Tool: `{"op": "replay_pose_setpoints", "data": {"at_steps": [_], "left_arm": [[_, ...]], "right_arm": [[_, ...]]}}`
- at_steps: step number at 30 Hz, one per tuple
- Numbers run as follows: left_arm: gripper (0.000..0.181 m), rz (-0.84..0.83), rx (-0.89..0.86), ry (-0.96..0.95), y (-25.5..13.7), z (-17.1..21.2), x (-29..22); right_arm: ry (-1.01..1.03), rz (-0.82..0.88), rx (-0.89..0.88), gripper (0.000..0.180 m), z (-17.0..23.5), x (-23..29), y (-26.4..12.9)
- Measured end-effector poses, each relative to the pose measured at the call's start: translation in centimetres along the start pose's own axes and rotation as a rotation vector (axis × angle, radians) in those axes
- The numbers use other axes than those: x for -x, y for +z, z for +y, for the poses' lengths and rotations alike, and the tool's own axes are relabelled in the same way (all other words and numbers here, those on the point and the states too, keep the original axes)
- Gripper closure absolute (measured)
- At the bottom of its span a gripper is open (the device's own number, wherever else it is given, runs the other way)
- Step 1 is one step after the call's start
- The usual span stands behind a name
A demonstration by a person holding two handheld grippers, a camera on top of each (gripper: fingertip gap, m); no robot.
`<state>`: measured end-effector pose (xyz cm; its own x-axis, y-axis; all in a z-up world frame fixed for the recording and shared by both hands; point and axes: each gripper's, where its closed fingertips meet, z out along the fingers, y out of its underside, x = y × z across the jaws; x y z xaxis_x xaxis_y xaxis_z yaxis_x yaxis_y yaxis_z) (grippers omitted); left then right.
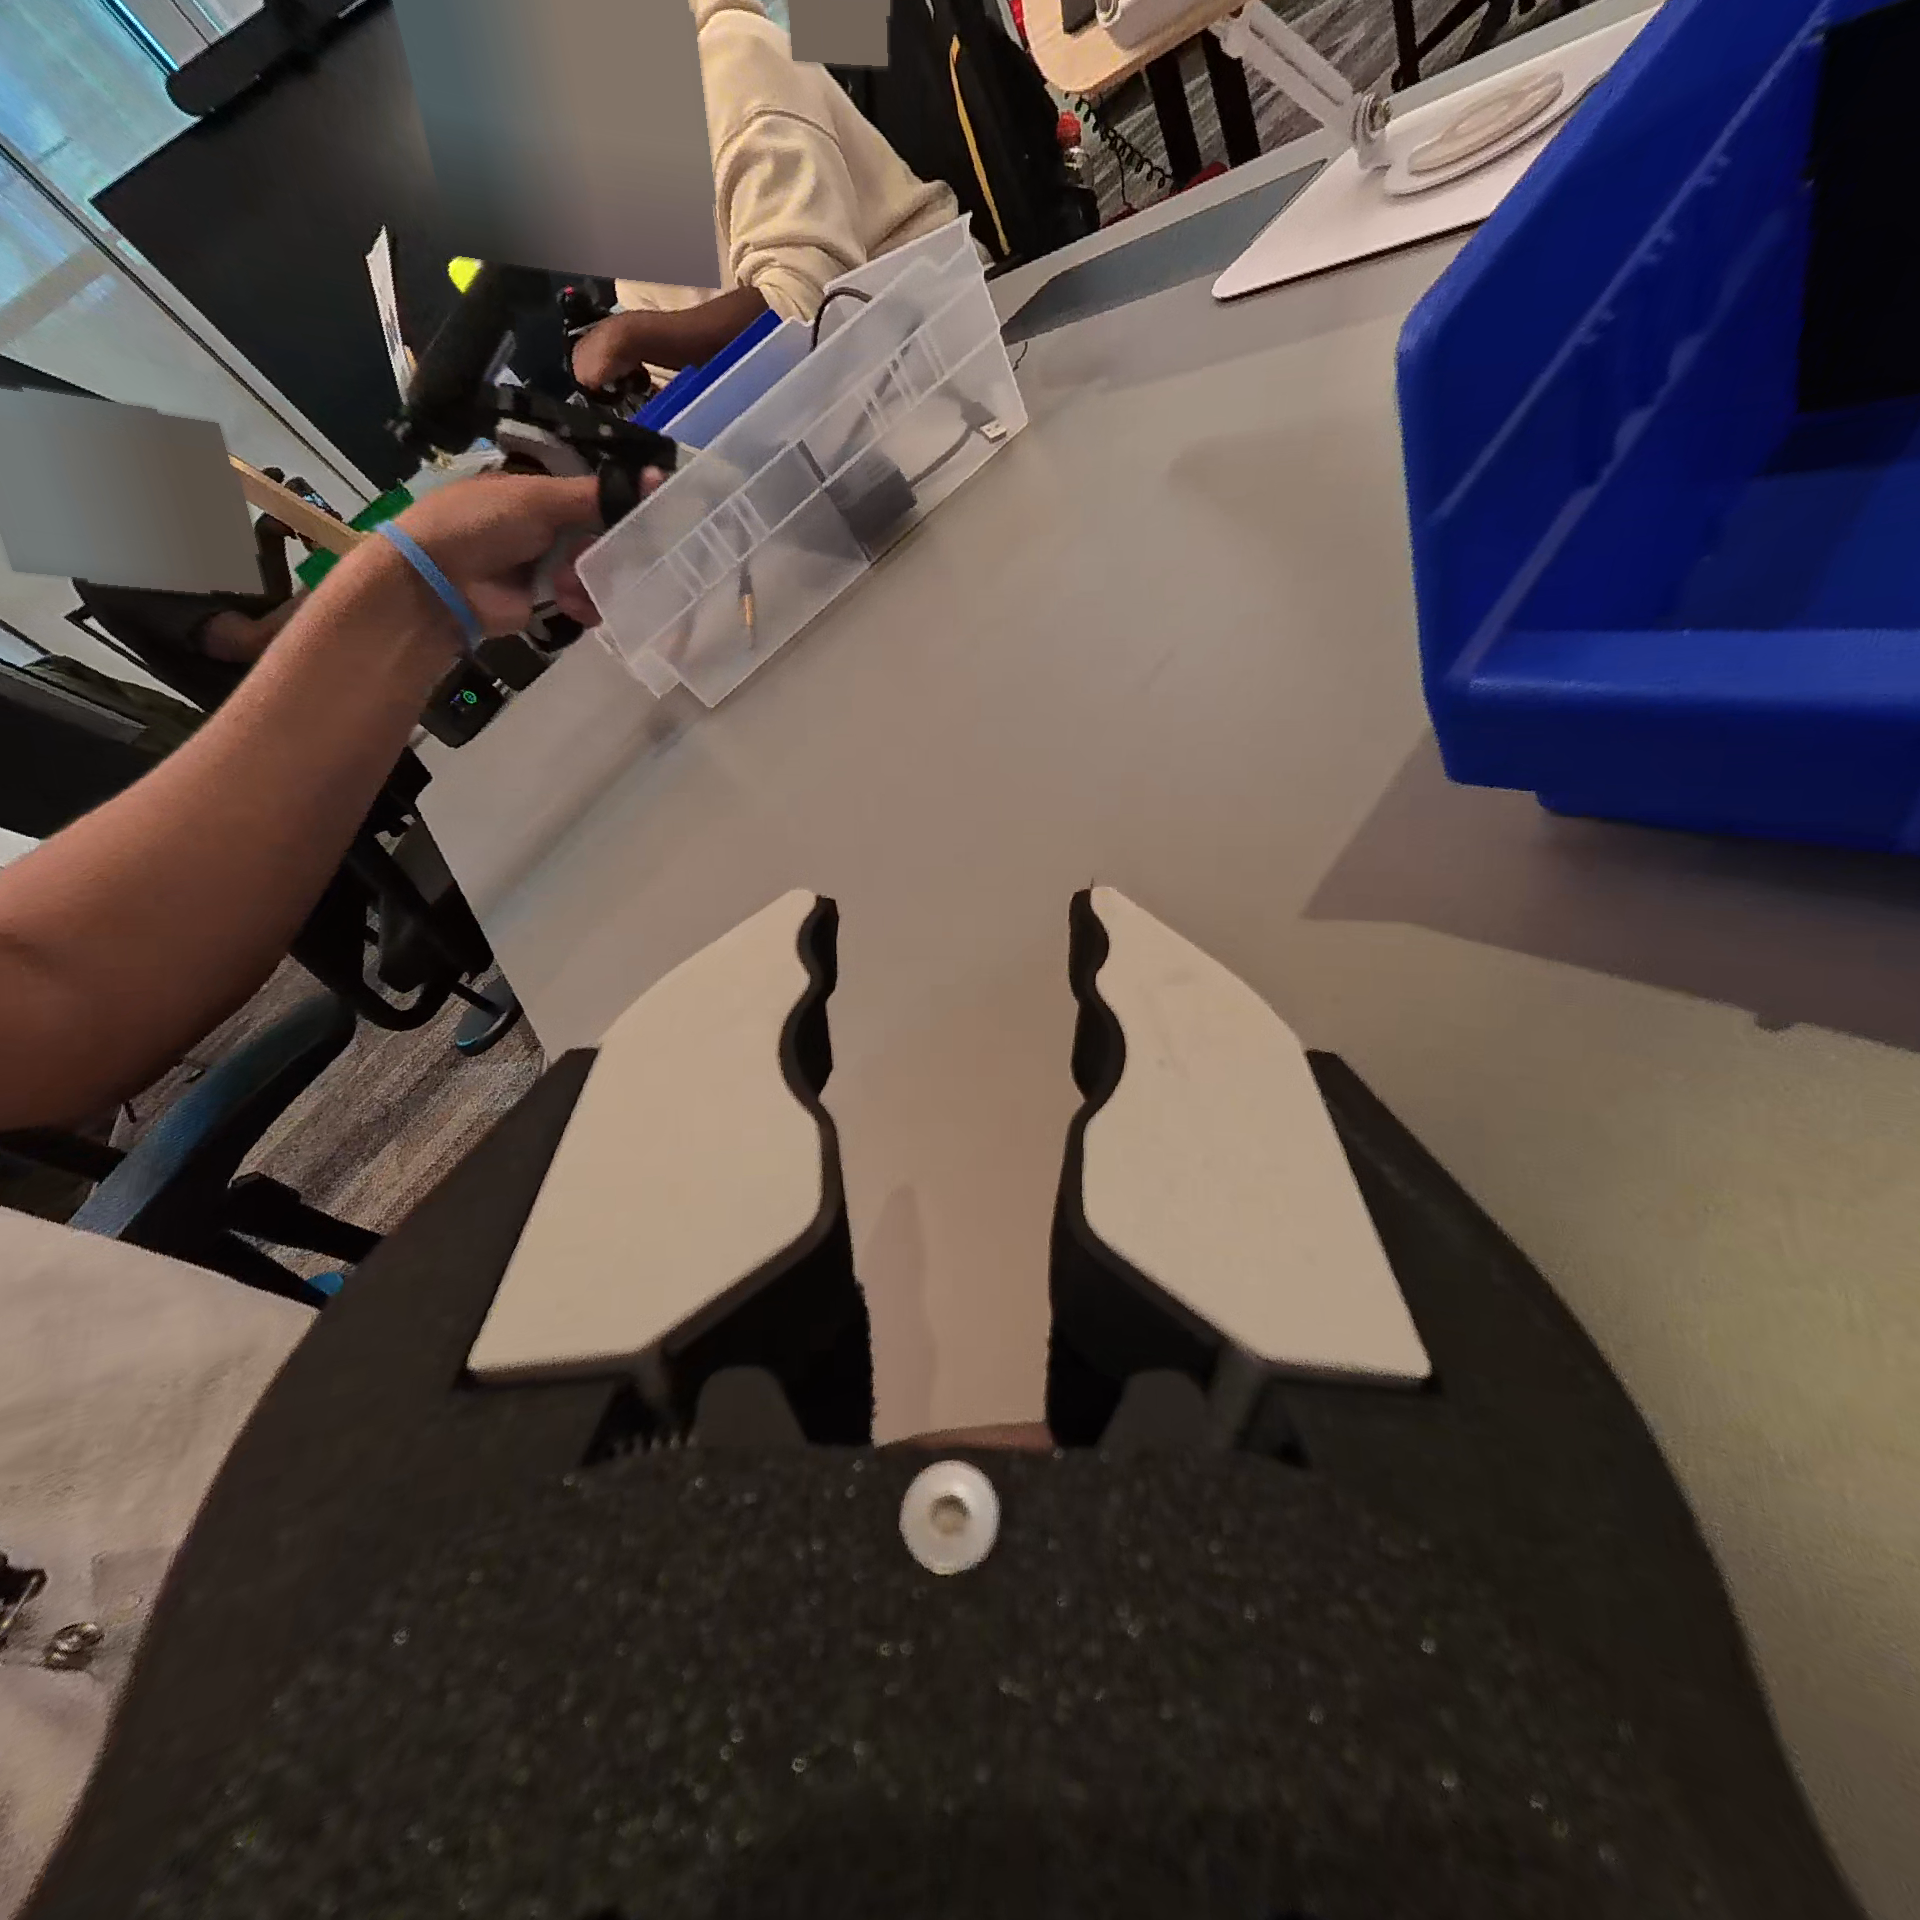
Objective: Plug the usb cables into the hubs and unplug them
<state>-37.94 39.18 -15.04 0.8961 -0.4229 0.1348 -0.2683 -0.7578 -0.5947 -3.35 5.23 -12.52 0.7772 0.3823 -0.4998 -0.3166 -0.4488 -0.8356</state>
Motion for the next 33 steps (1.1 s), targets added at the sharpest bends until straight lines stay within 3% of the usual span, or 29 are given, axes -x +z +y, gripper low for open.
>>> {"op": "replay_pose_setpoints", "data": {"at_steps": [1, 3, 4, 7, 11, 13, 16, 20, 25, 31, 33], "left_arm": [[0.113, -0.003, -0.014, 0.016, 0.0, -0.2, 0.0], [0.160, 0.019, -0.047, 0.078, -0.5, -0.4, -0.5], [0.168, 0.016, -0.073, 0.107, -0.9, -0.6, -0.6], [0.173, -0.012, -0.179, 0.192, -3.3, -2.1, -1.1], [0.175, -0.015, -0.404, 0.455, -9.9, -6.0, -4.6], [0.175, 0.033, -0.500, 0.692, -13.4, -6.9, -9.0], [0.175, 0.190, -0.570, 1.062, -16.3, -4.7, -17.6], [0.175, 0.374, -0.531, 1.420, -14.2, 2.8, -27.9], [0.176, 0.340, -0.496, 1.806, -7.5, 11.4, -33.7], [0.175, 0.500, -0.387, 1.873, -4.6, 16.6, -35.7], [0.163, 0.531, -0.343, 1.804, -4.6, 16.9, -35.6]], "right_arm": [[0.001, -0.001, 0.001, 0.137, 0.0, 0.0, 0.0], [0.002, -0.002, 0.002, 0.137, 0.1, 0.1, -0.1], [0.003, -0.001, 0.004, 0.137, 0.1, 0.1, 0.0], [-0.002, -0.004, 0.011, 0.137, 0.2, 0.3, 0.0], [-0.013, -0.003, 0.016, 0.137, 0.3, 0.4, 0.1], [-0.012, -0.004, 0.016, 0.137, 0.3, 0.4, 0.1], [-0.014, -0.003, 0.012, 0.138, 0.3, 0.4, 0.1], [-0.025, 0.018, 0.000, 0.138, 0.0, 0.1, -0.1], [-0.006, 0.031, -0.030, 0.139, -0.6, -0.4, -0.9], [0.004, 0.030, -0.044, 0.141, -0.7, -0.6, -1.3], [0.003, 0.022, -0.045, 0.142, -0.7, -0.4, -1.3]]}}
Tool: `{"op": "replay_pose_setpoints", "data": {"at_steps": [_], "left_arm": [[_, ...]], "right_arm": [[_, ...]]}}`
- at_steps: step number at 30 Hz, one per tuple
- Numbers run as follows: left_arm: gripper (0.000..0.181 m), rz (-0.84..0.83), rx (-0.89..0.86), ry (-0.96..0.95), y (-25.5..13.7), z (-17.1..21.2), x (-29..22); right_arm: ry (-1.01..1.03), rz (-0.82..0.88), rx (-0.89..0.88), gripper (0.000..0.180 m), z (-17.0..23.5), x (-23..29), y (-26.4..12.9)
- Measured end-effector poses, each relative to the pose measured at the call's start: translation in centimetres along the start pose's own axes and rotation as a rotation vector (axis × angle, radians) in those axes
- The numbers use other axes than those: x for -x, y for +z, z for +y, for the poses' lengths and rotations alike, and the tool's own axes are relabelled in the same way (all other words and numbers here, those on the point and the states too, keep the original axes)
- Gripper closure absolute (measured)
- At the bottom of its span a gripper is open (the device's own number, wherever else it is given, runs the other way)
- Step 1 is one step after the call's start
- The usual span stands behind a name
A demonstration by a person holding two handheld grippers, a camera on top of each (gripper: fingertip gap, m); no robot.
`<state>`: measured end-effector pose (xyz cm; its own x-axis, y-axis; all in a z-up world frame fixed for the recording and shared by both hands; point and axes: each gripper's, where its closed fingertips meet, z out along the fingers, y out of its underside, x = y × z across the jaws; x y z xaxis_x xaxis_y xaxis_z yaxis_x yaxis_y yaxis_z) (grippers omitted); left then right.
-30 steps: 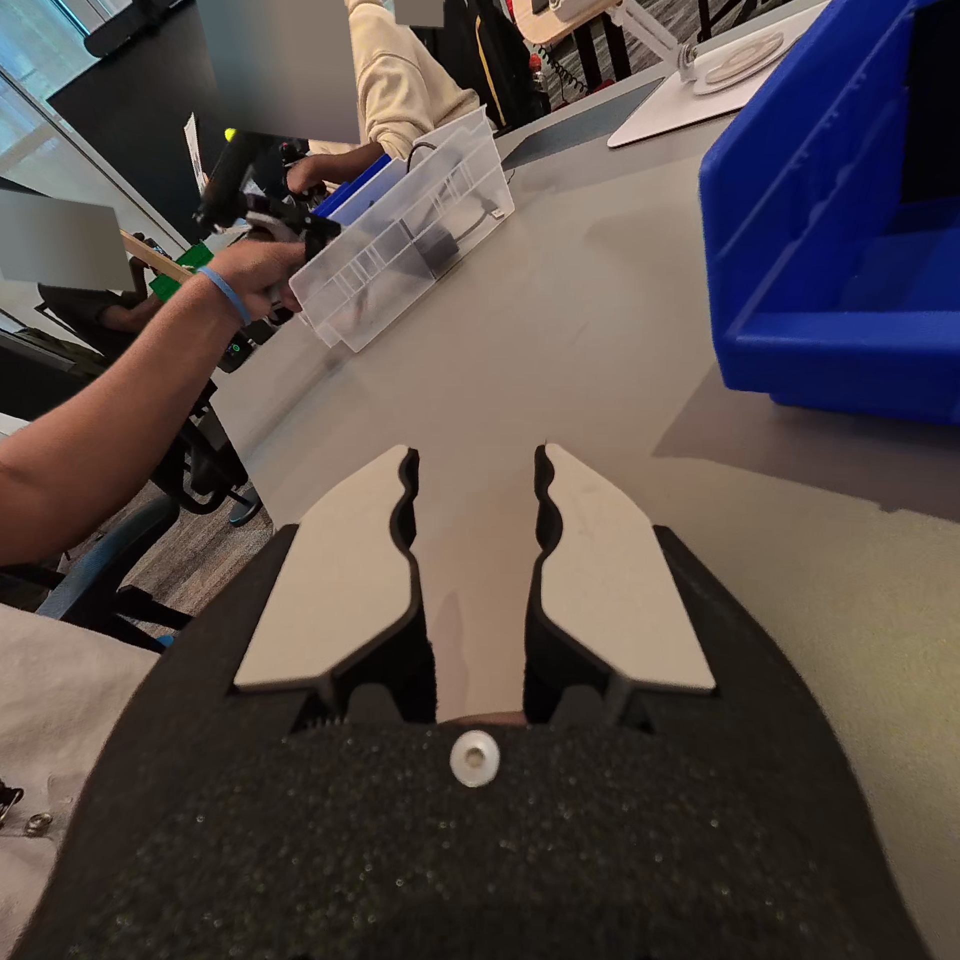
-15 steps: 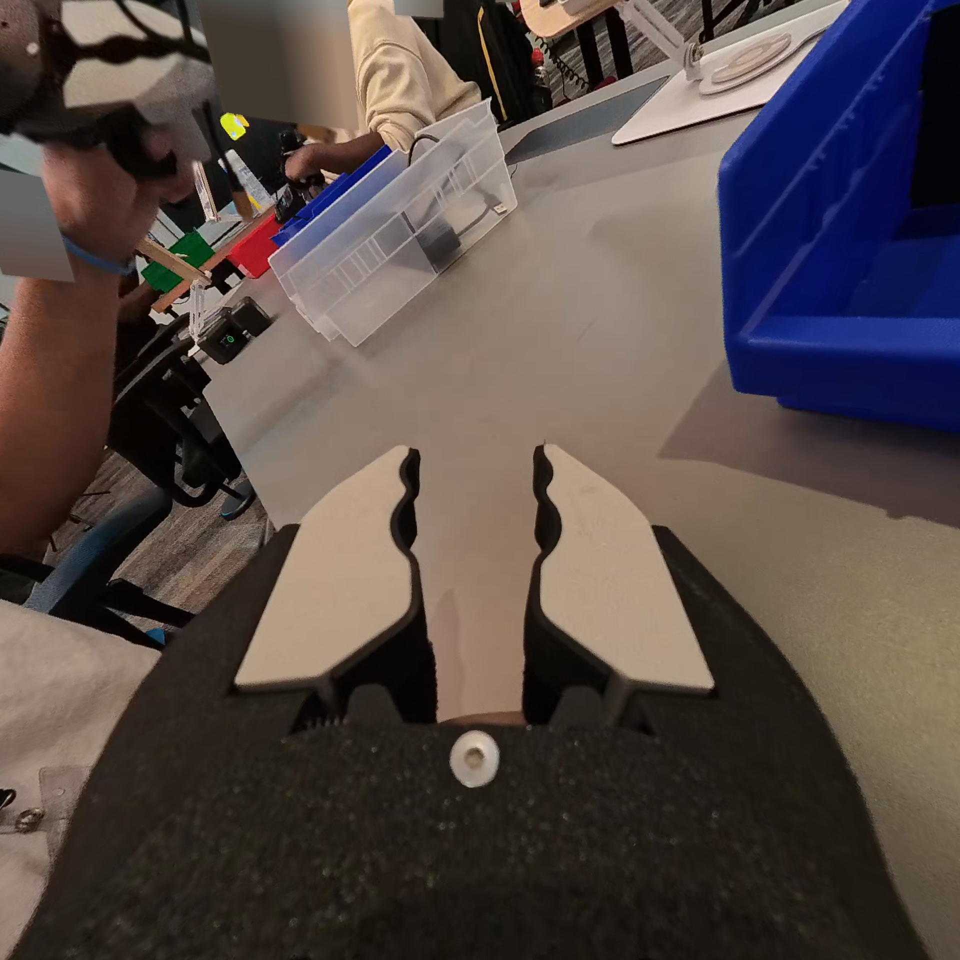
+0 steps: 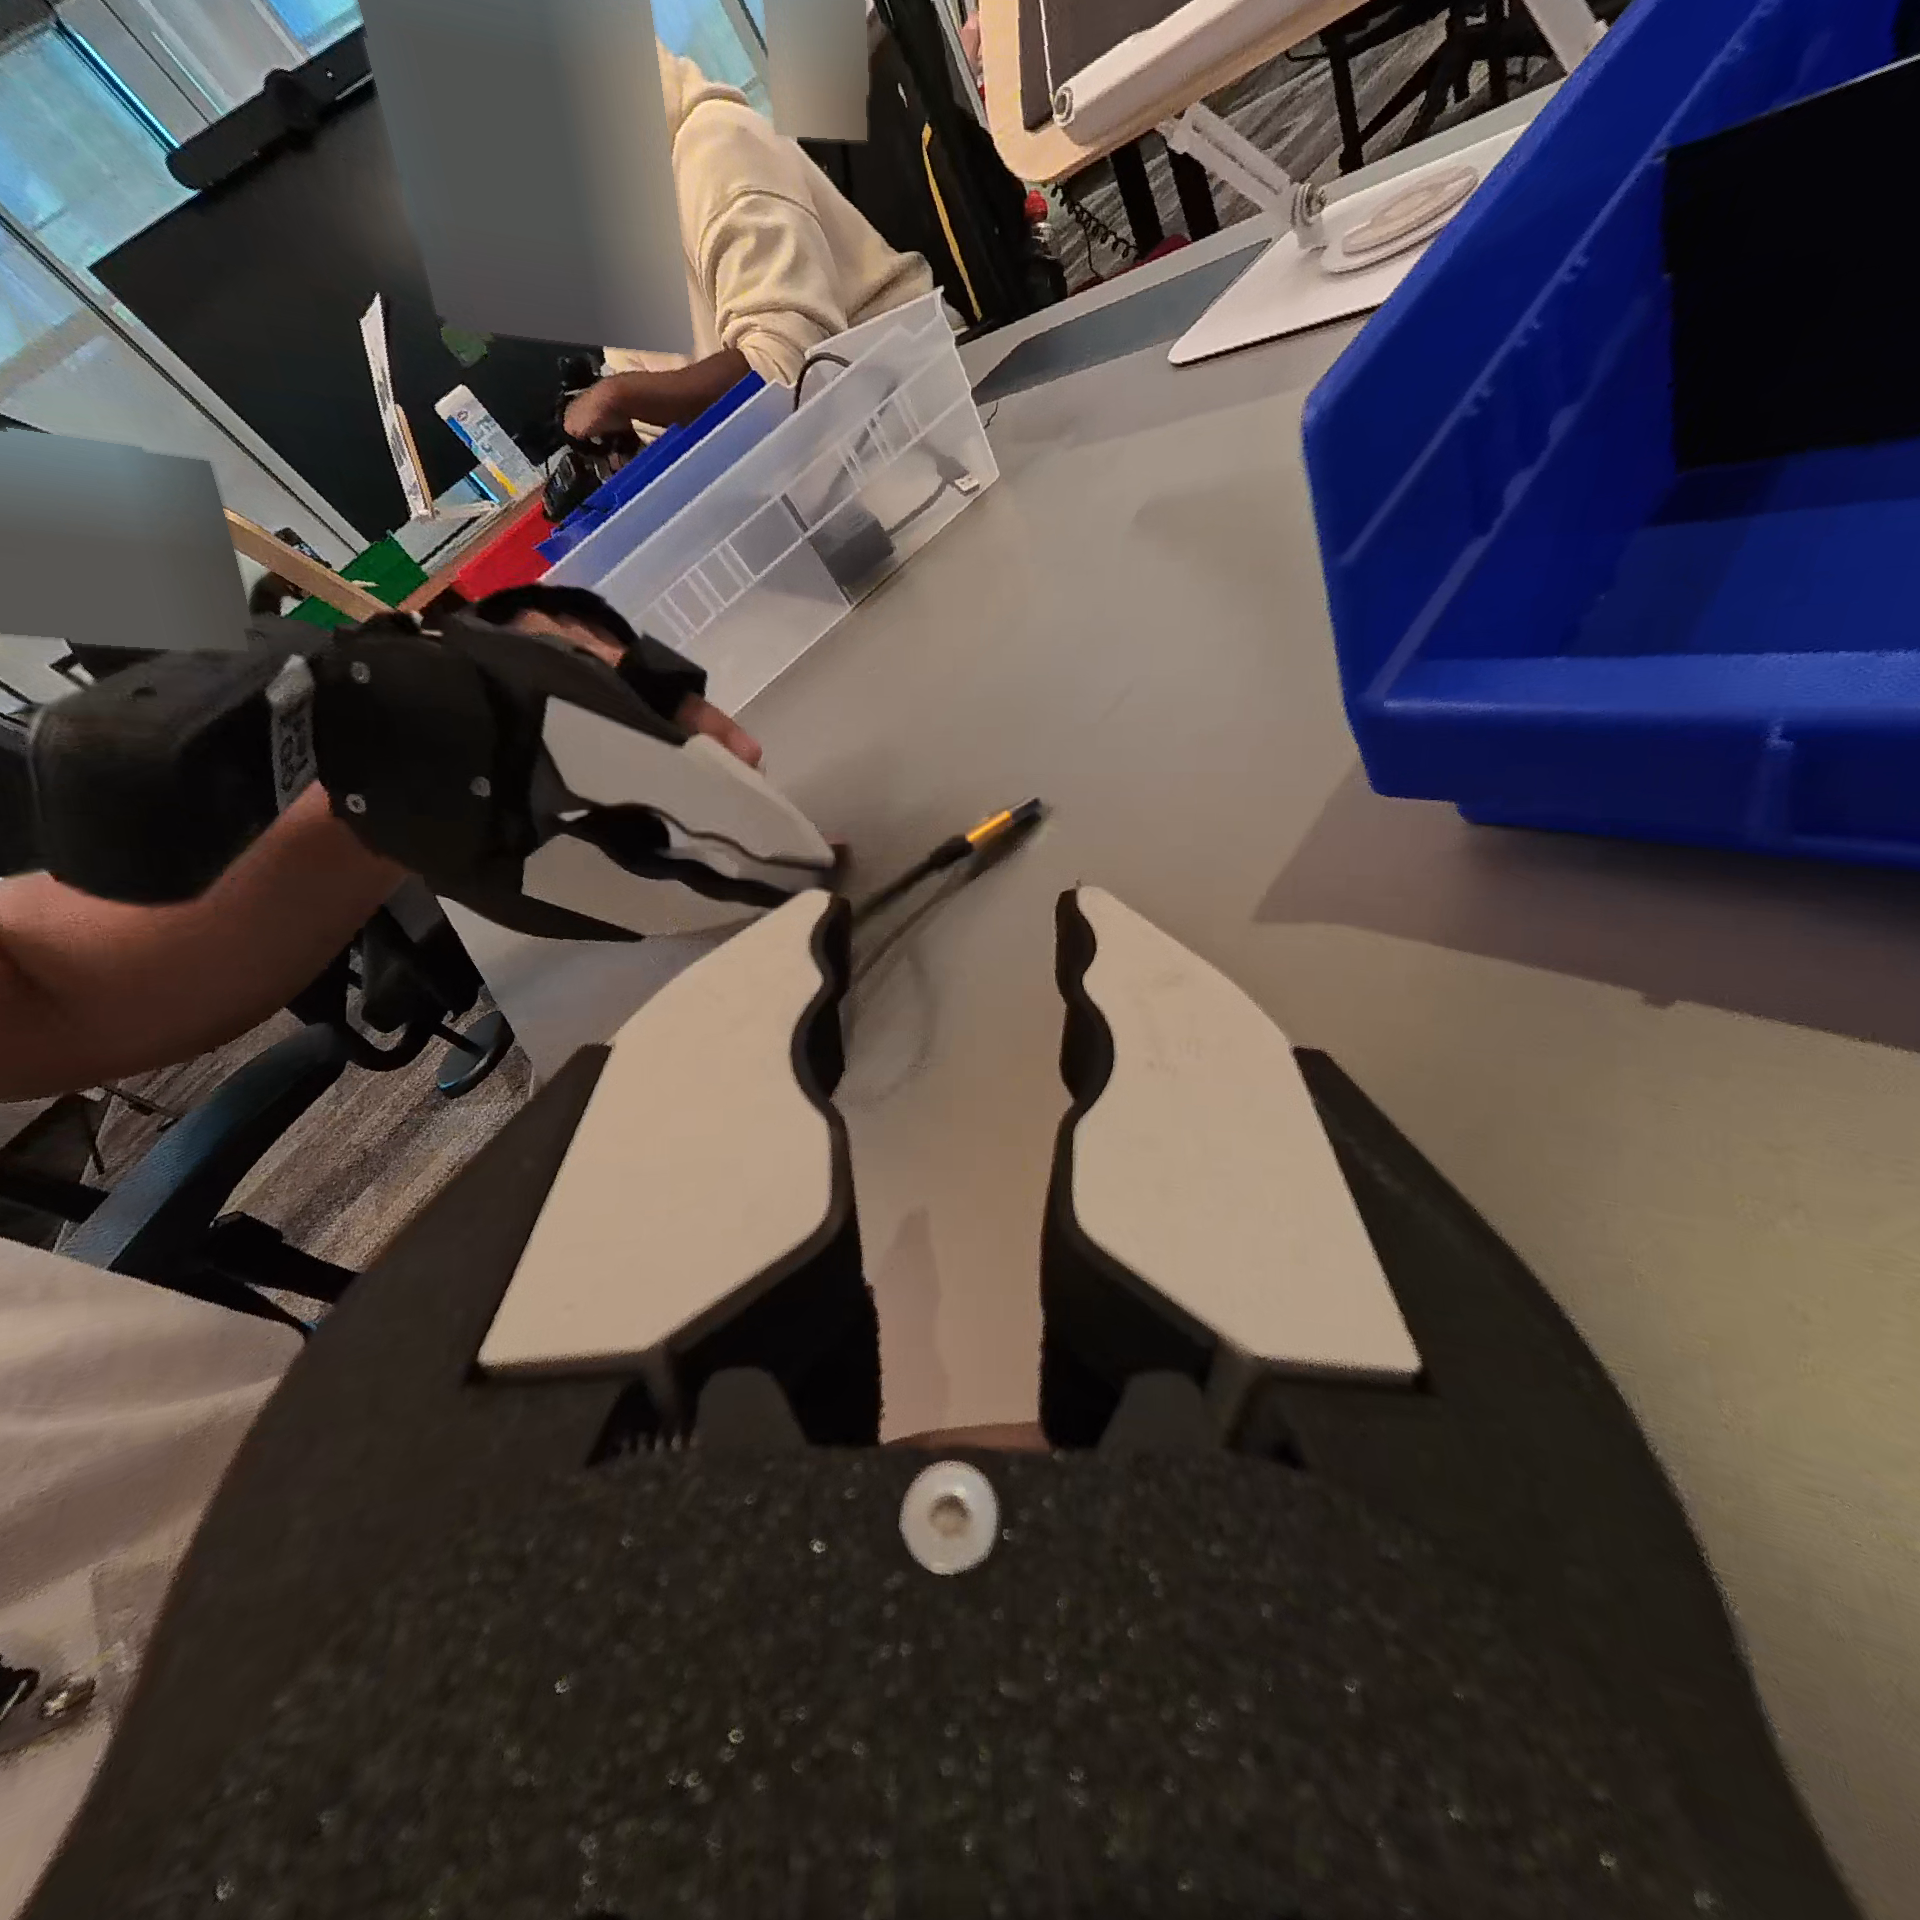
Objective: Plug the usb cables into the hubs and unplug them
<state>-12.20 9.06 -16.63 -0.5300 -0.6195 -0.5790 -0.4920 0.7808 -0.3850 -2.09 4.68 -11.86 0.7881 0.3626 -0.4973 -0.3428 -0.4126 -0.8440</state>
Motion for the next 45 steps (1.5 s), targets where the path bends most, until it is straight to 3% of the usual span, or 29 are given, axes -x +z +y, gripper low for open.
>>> {"op": "replay_pose_setpoints", "data": {"at_steps": [5, 9, 13, 16, 21, 27, 30, 35, 36, 39, 41, 42, 45], "left_arm": [[0.144, 0.116, -0.119, -0.395, -2.5, -0.5, -0.3], [0.138, 0.043, -0.262, -0.713, -8.5, 1.5, 3.7], [0.132, -0.234, -0.176, -0.670, -17.0, 10.2, 10.6], [0.132, -0.310, -0.084, -0.606, -21.0, 17.5, 14.7], [0.126, -0.117, 0.231, -0.739, -21.0, 30.9, 16.6], [0.119, 0.279, 0.639, -0.647, -17.2, 40.3, 12.7], [0.119, 0.416, 0.667, -0.589, -16.1, 41.1, 11.5], [0.123, 0.415, 0.628, -0.292, -13.2, 41.1, 11.7], [0.130, 0.463, 0.614, -0.302, -13.1, 40.9, 11.2], [0.129, 0.532, 0.598, -0.400, -13.1, 40.9, 10.8], [0.125, 0.591, 0.683, -0.397, -14.0, 41.9, 10.2], [0.132, 0.613, 0.700, -0.405, -14.4, 41.9, 10.2], [0.129, 0.644, 0.637, -0.446, -14.7, 40.4, 10.4]], "right_arm": [[0.011, -0.023, 0.026, 0.139, 0.5, 0.4, 0.4], [0.014, -0.032, 0.026, 0.139, 0.5, 0.5, 0.5], [0.015, -0.042, 0.025, 0.139, 0.5, 0.7, 0.6], [0.019, -0.054, 0.040, 0.138, 0.8, 0.8, 0.8], [0.003, -0.055, 0.063, 0.137, 1.1, 1.0, 1.4], [0.002, -0.084, 0.031, 0.137, 0.2, 1.7, 2.2], [0.012, -0.088, 0.040, 0.137, 0.4, 1.7, 2.8], [0.031, -0.140, 0.071, 0.137, 0.9, 2.2, 3.7], [0.036, -0.151, 0.071, 0.137, 0.9, 2.3, 3.8], [0.056, -0.180, 0.090, 0.137, 1.1, 2.5, 4.2], [0.072, -0.207, 0.108, 0.138, 1.3, 2.7, 4.3], [0.080, -0.224, 0.114, 0.138, 1.3, 2.9, 4.3], [0.106, -0.254, 0.113, 0.139, 1.3, 3.1, 4.4]]}}
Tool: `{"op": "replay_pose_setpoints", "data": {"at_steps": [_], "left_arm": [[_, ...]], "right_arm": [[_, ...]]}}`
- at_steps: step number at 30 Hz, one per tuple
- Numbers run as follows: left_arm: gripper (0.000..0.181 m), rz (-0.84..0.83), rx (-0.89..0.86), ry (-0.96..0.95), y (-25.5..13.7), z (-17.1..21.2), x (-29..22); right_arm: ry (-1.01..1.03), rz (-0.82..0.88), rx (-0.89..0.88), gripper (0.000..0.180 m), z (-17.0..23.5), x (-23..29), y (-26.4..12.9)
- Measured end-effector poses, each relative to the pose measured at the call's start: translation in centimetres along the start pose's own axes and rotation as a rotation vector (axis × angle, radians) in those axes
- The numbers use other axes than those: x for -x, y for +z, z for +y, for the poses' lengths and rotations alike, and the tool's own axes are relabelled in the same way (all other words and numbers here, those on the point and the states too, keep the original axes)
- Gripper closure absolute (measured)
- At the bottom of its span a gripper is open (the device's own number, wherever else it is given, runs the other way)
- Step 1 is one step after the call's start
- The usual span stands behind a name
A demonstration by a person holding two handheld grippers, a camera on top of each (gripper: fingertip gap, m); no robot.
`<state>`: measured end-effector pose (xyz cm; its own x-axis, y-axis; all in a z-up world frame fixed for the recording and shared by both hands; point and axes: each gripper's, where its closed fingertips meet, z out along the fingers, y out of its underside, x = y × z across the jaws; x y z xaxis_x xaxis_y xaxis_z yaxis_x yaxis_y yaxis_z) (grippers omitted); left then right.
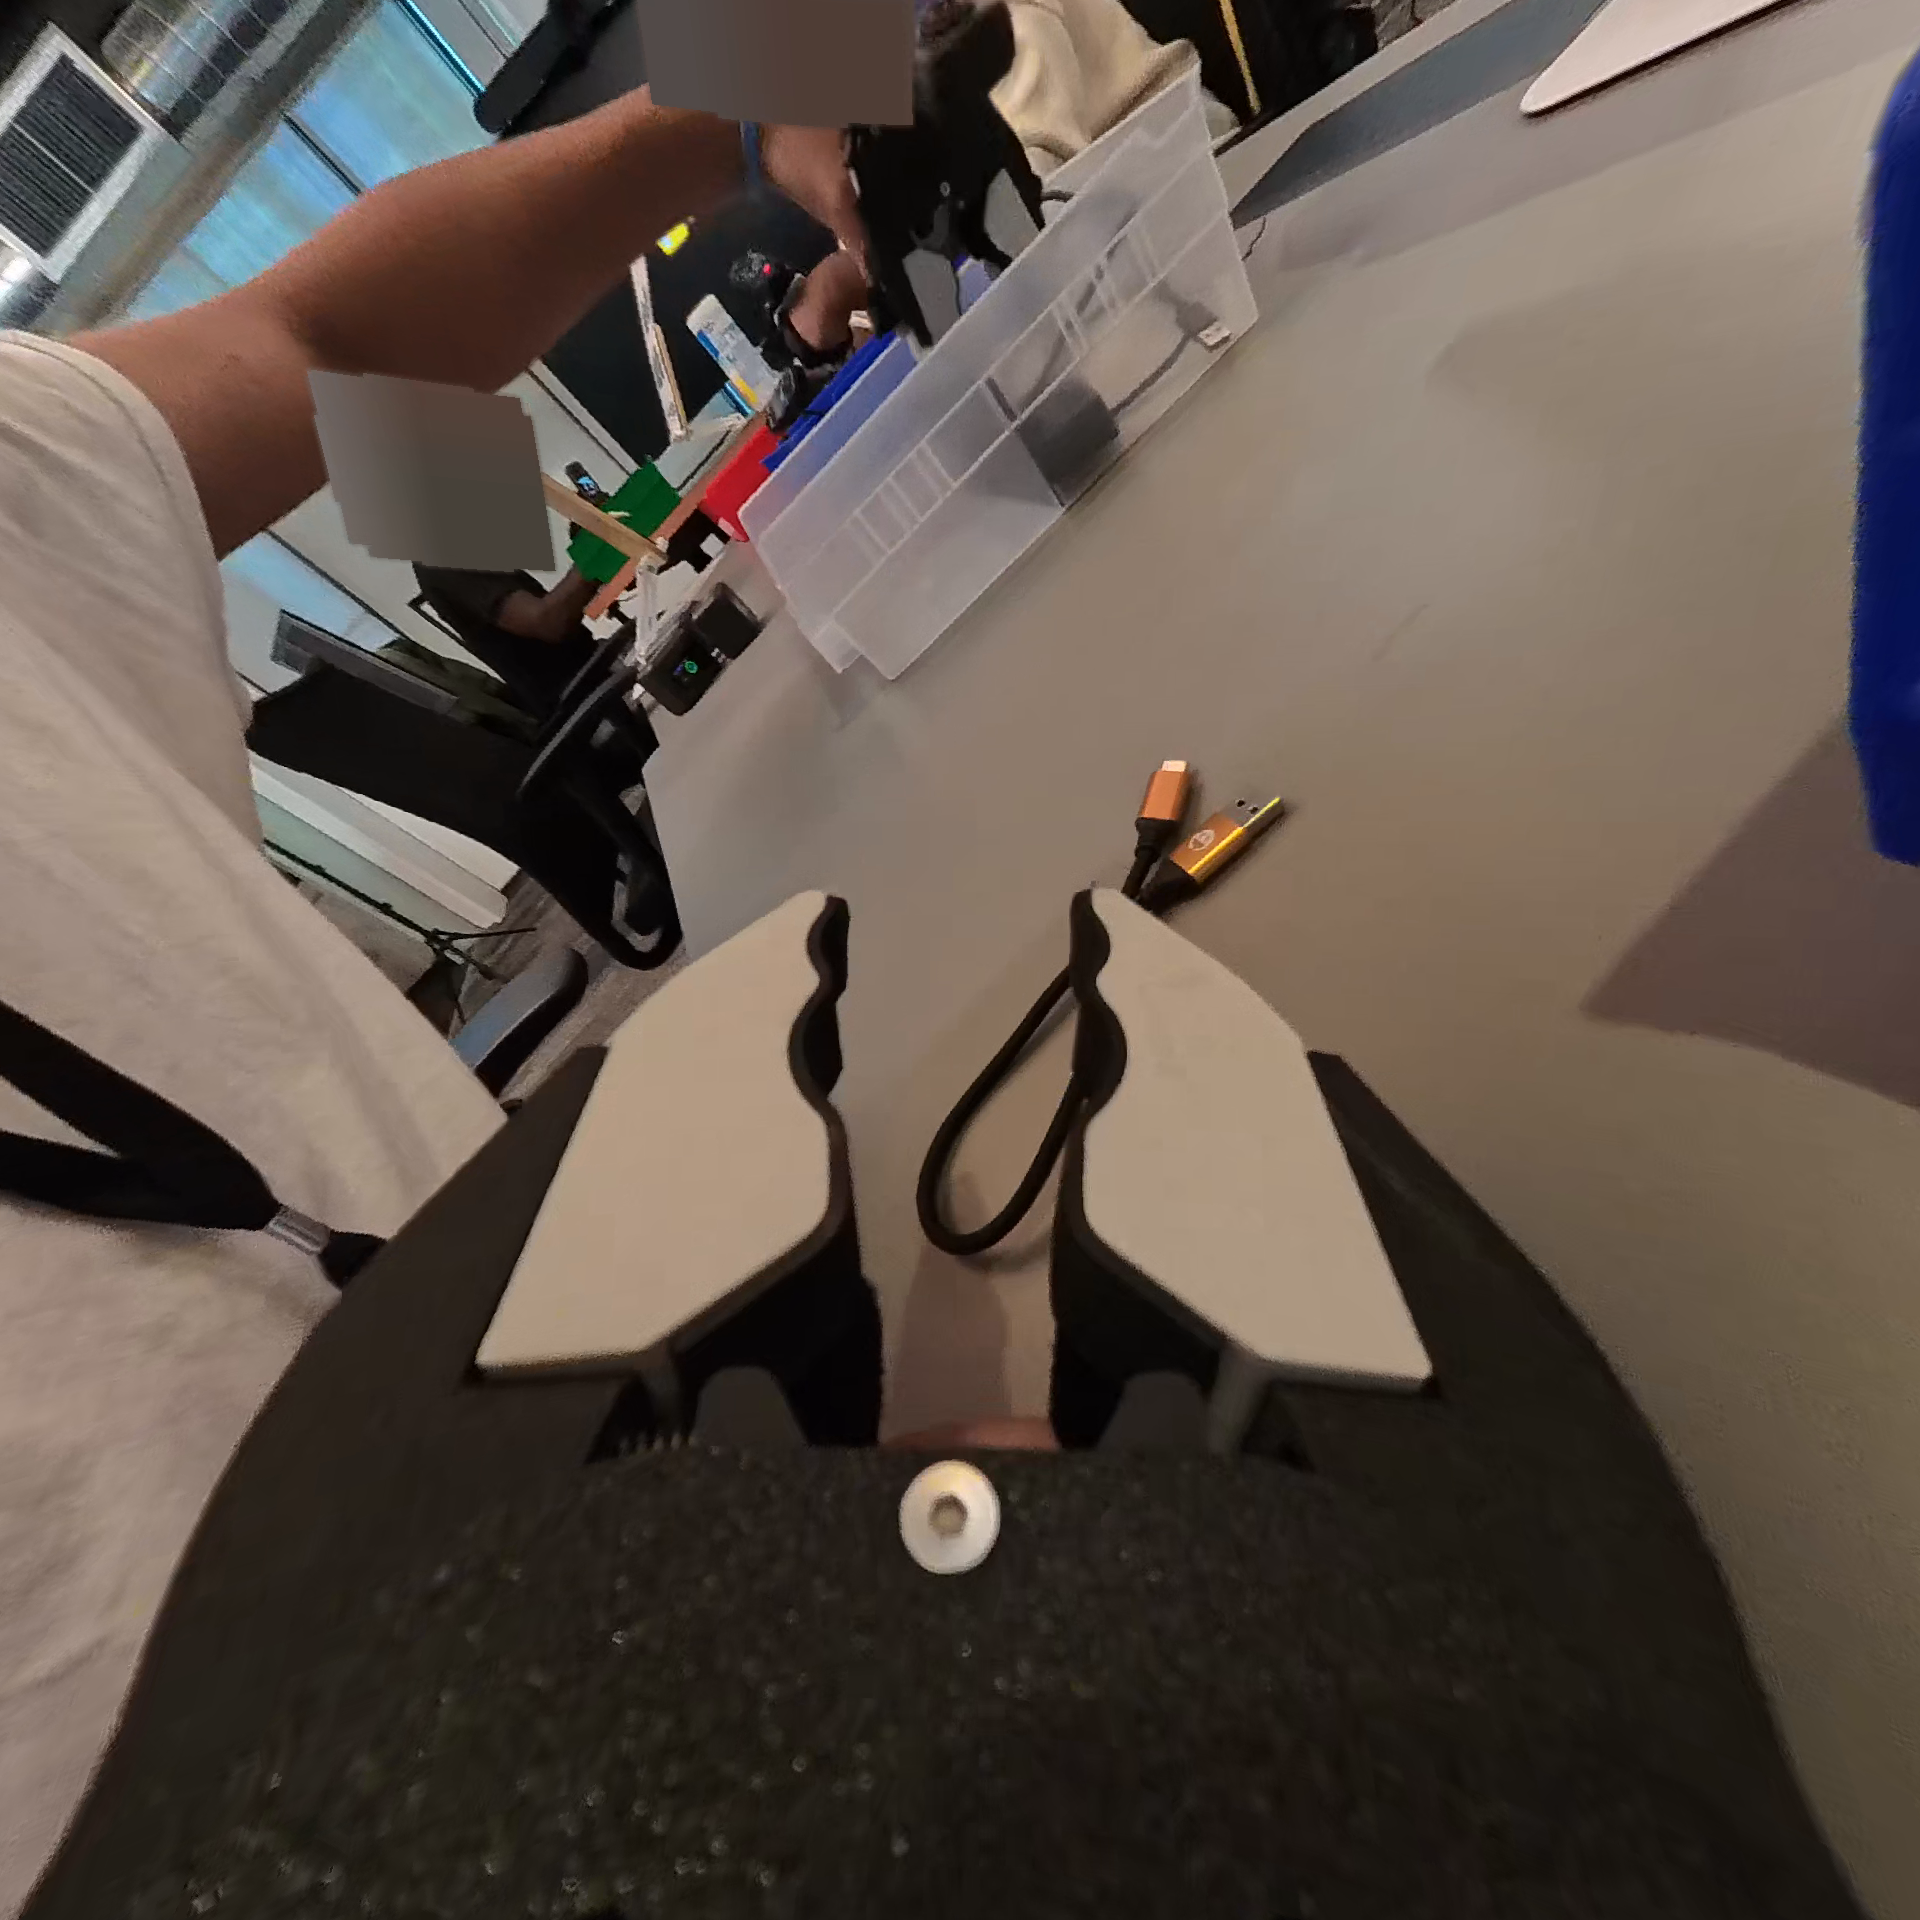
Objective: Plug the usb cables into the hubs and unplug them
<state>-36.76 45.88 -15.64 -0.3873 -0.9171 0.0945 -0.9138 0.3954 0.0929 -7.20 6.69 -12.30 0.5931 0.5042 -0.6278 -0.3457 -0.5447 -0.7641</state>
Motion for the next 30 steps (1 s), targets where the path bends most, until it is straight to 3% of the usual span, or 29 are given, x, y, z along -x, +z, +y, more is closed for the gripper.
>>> {"op": "replay_pose_setpoints", "data": {"at_steps": [4, 7, 9, 10, 15, 19, 24, 30], "left_arm": [[0.116, -0.122, 0.111, 0.130, 1.3, 1.3, 0.9], [0.106, -0.199, 0.068, 0.178, 2.1, 0.5, 2.0], [0.110, -0.200, 0.091, 0.183, 3.3, 0.6, 2.2], [0.121, -0.142, 0.112, 0.184, 3.5, 0.8, 1.7], [0.124, -0.193, 0.176, 0.213, 2.8, 1.5, 2.3], [0.125, -0.383, 0.209, 0.220, -2.4, 1.5, 3.5], [0.125, -0.664, 0.395, 0.338, -12.8, 1.2, 2.6], [0.125, -0.960, 0.474, 0.500, -24.5, -5.2, -2.6]], "right_arm": [[-0.008, -0.053, -0.001, 0.138, 0.0, 0.7, 0.0], [-0.030, -0.087, 0.022, 0.137, 0.4, 1.5, 0.2], [-0.032, -0.120, 0.037, 0.137, 0.7, 2.0, 0.4], [-0.030, -0.131, 0.045, 0.137, 0.9, 2.2, 0.5], [-0.019, -0.154, 0.045, 0.137, 0.9, 2.5, 0.6], [-0.027, -0.145, 0.020, 0.137, 0.3, 2.3, 0.4], [-0.114, -0.098, 0.083, 0.138, 0.2, 1.9, 1.3], [-0.237, 0.000, 0.089, 0.139, -4.3, 2.0, 4.5]]}}
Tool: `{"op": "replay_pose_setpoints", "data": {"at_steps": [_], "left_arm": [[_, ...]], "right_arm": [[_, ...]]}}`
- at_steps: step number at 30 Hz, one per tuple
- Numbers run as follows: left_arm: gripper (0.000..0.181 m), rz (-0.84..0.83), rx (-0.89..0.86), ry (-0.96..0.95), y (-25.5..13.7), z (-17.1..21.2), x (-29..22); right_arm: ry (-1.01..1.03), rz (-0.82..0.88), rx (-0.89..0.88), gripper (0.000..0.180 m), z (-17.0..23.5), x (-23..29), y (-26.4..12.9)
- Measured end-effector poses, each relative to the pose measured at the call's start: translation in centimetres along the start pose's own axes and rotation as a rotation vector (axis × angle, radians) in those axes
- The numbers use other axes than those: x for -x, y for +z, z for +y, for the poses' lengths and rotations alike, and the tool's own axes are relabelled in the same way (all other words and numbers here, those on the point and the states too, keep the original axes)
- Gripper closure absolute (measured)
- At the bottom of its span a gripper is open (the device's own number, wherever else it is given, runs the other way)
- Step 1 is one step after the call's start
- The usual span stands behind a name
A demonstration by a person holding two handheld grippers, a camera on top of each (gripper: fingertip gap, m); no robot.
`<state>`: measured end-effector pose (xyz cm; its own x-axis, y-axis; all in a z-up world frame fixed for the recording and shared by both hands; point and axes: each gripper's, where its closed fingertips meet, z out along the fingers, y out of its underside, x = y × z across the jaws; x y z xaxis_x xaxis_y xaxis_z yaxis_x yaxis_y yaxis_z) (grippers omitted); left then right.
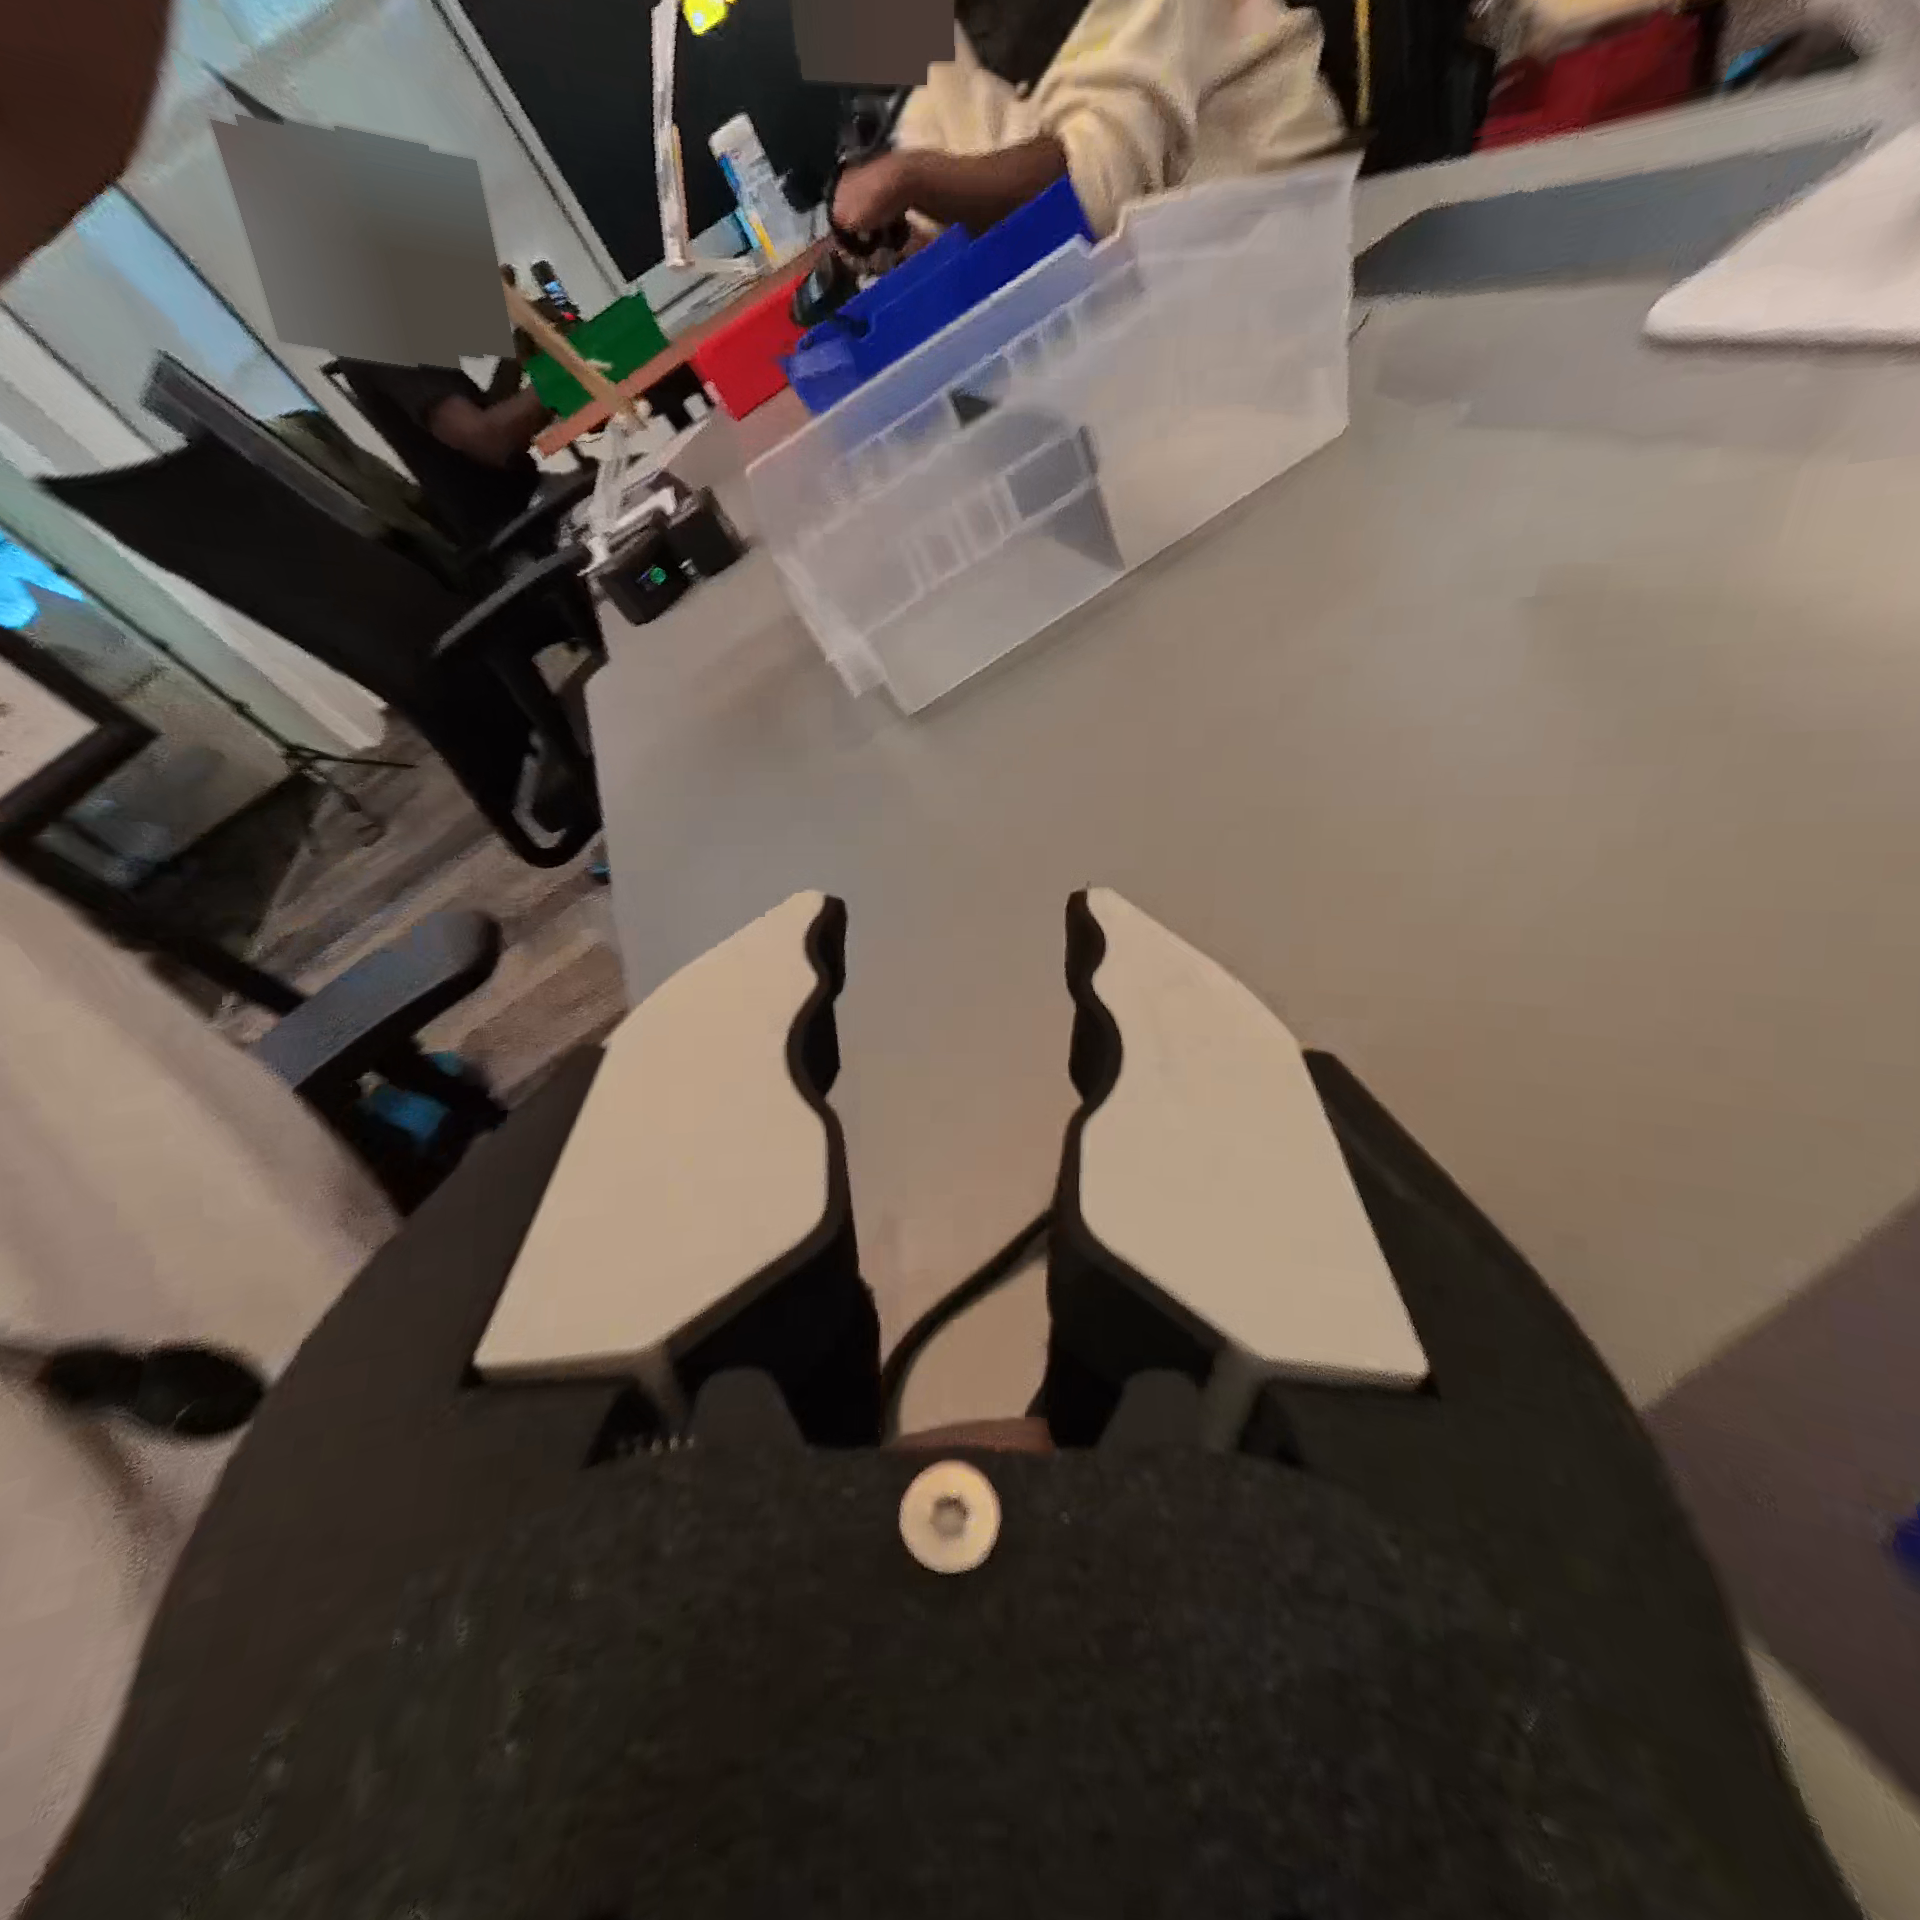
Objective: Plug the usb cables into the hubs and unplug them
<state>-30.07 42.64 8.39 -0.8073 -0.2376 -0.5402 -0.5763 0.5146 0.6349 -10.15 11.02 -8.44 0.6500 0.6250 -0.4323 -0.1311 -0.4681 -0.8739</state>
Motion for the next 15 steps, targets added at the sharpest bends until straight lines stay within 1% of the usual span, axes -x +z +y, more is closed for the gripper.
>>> {"op": "replay_pose_setpoints", "data": {"at_steps": [2, 5, 7, 10, 11, 12, 13, 15], "left_arm": [[0.126, -0.091, -0.018, 0.041, -3.6, -2.0, 2.2], [0.126, -0.213, -0.041, 0.119, -7.9, -6.3, 4.2], [0.126, -0.268, -0.066, 0.171, -9.9, -9.6, 4.6], [0.126, -0.325, -0.135, 0.221, -12.5, -14.9, 4.5], [0.126, -0.333, -0.162, 0.229, -13.1, -16.4, 4.3], [0.126, -0.336, -0.183, 0.238, -13.7, -17.7, 4.1], [0.125, -0.353, -0.175, 0.257, -13.9, -18.5, 4.1], [0.124, -0.407, -0.156, 0.261, -13.9, -19.3, 4.3]], "right_arm": [[-0.048, 0.026, -0.039, 0.138, -3.3, -0.1, 1.3], [-0.112, -0.032, -0.078, 0.132, -7.9, 1.6, 3.8], [-0.143, -0.046, -0.074, 0.123, -9.5, 2.4, 5.8], [-0.133, -0.083, -0.056, 0.119, -10.0, 3.6, 8.1], [-0.129, -0.104, -0.068, 0.121, -9.9, 4.0, 8.5], [-0.126, -0.134, -0.084, 0.134, -9.8, 4.5, 8.5], [-0.127, -0.164, -0.087, 0.143, -9.4, 5.0, 8.4], [-0.138, -0.203, -0.085, 0.150, -8.5, 5.3, 7.9]]}}
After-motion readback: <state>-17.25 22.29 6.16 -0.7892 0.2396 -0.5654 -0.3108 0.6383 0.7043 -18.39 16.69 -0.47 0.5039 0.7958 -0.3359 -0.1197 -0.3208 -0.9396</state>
